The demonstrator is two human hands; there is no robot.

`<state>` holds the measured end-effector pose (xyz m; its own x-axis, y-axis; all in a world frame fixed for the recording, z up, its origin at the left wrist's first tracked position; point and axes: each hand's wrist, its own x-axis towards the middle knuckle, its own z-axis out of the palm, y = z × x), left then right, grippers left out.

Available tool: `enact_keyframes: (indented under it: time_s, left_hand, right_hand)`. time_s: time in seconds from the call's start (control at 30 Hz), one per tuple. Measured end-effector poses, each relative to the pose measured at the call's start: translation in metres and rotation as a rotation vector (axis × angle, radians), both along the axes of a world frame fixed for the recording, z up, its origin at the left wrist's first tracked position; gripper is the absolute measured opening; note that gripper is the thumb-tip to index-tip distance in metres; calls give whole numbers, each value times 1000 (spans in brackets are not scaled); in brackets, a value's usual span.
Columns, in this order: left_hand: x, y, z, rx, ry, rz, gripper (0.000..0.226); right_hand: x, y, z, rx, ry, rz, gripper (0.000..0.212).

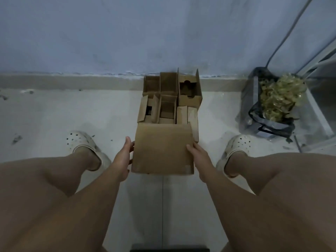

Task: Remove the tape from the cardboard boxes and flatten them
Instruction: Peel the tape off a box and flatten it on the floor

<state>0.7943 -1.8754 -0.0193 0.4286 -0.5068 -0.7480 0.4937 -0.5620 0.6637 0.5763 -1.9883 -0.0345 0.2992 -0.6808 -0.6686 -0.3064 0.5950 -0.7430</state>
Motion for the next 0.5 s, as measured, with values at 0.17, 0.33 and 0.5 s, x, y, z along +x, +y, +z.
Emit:
enact_keyframes:
  time_s: [0.17, 0.33, 0.5]
  left_hand:
    - [6, 2, -32, -15, 42, 242, 63]
    - [7, 21, -43, -20, 262, 330, 39]
    - [13, 21, -30, 0, 436, 92, 60]
  right_hand:
    - [-2, -1, -18, 13, 56, 20, 41]
    - [1, 3, -25, 233, 93, -121, 45]
    - [-1, 7, -17, 283, 112, -166, 62]
